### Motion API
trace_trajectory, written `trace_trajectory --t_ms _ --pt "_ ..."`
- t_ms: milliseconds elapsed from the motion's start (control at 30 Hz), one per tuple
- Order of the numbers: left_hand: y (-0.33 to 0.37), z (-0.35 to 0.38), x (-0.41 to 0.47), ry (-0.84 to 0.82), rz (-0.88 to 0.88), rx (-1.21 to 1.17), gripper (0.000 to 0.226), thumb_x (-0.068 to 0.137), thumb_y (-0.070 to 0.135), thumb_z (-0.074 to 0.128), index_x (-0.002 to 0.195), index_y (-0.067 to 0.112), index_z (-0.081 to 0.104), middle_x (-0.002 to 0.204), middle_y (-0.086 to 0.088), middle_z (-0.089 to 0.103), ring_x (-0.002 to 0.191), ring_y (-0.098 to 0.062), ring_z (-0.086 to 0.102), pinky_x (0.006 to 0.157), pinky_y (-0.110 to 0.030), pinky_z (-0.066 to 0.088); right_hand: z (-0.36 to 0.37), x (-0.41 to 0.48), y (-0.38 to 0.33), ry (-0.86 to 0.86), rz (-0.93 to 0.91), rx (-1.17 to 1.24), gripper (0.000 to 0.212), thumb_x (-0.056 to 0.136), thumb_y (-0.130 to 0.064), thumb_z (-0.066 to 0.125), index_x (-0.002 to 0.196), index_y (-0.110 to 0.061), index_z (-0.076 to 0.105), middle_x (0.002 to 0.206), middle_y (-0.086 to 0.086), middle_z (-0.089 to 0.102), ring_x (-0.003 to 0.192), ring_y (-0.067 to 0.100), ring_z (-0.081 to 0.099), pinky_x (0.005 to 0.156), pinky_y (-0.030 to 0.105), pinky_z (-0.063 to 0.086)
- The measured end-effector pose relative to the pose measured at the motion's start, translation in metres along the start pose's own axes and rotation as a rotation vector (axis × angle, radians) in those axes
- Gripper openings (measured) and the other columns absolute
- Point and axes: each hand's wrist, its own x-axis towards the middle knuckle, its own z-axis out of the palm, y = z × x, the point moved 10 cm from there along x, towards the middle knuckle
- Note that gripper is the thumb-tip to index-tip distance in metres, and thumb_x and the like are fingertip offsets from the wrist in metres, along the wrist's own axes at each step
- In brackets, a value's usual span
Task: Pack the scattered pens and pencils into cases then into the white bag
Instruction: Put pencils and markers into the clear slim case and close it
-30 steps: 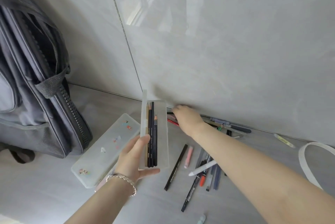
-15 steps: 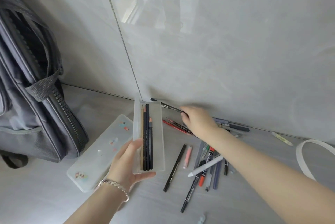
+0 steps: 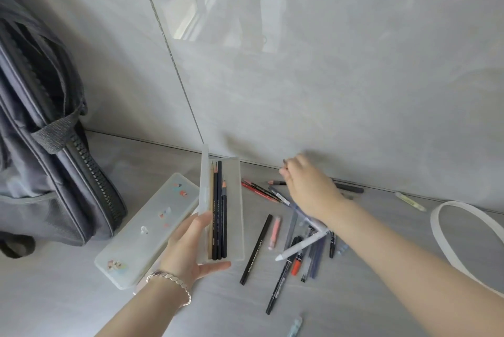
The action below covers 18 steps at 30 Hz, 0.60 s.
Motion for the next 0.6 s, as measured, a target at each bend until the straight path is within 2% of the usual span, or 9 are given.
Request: trace_trajectory --t_ms 67,133,233,333,467,533,600 --pt "-0.001 0.001 0.0 -0.009 -0.011 0.008 0.022 0.084 0.033 0.059 0.105 0.027 0.055 0.124 0.014 0.035 0.135 -0.023 0.034 0.045 -0.031 0.056 0.021 0.003 -0.013 -0.103 -0.077 -0.151 0.035 0.101 -0.026 0.027 0.107 -0.001 0.052 0.107 0.014 0.049 0.087 0.031 0.054 0.064 0.029 0.028" --pt "0.0 -0.001 0.0 -0.005 -0.006 0.009 0.03 0.083 0.034 0.06 0.111 0.027 0.052 0.123 0.015 0.036 0.131 -0.024 0.038 0.044 -0.029 0.055 0.033 0.011 -0.018 -0.143 -0.112 -0.153 0.034 0.102 -0.025 0.027 0.11 -0.002 0.05 0.107 0.015 0.052 0.086 0.033 0.056 0.06 0.034 0.03" --pt "0.002 -0.004 0.001 0.013 0.008 0.011 0.017 0.086 0.032 0.058 0.102 0.027 0.055 0.121 0.013 0.037 0.123 -0.015 0.036 0.045 -0.032 0.057 0.053 0.024 -0.012 -0.235 -0.069 -0.146 0.026 0.099 -0.016 0.036 0.117 -0.002 0.049 0.11 0.015 0.052 0.088 0.036 0.058 0.062 0.037 0.037" --pt "-0.001 -0.005 0.001 0.027 -0.001 0.012 0.007 0.086 0.032 0.057 0.093 0.03 0.056 0.118 0.013 0.037 0.131 -0.023 0.037 0.043 -0.029 0.055 0.066 0.022 0.004 -0.346 0.029 -0.312 0.031 0.087 0.007 0.044 0.117 -0.001 0.048 0.117 0.017 0.044 0.094 0.034 0.057 0.066 0.038 0.039" --pt "-0.007 -0.005 0.001 0.035 -0.036 0.006 0.004 0.085 0.034 0.058 0.085 0.035 0.054 0.119 0.013 0.036 0.129 -0.032 0.042 0.04 -0.025 0.053 0.073 0.017 0.018 -0.344 0.004 -0.433 0.034 0.084 0.01 0.044 0.116 -0.001 0.049 0.123 0.018 0.041 0.102 0.032 0.055 0.068 0.037 0.041" --pt "-0.011 -0.005 0.002 0.036 -0.042 0.021 0.012 0.085 0.033 0.059 0.096 0.032 0.057 0.121 0.013 0.036 0.132 -0.03 0.038 0.043 -0.03 0.056 0.07 0.018 0.017 -0.251 -0.05 -0.457 0.031 0.076 0.006 0.059 0.106 -0.001 0.055 0.114 0.016 0.05 0.096 0.029 0.056 0.06 0.033 0.039" --pt "-0.014 -0.004 0.005 0.028 -0.034 0.039 0.037 0.085 0.032 0.06 0.119 0.024 0.053 0.124 0.014 0.036 0.132 -0.021 0.033 0.056 -0.042 0.06 0.054 0.016 0.011 -0.13 -0.099 -0.424 0.035 0.049 -0.005 0.083 0.077 -0.004 0.063 0.078 0.009 0.062 0.07 0.023 0.061 0.042 0.024 0.039"
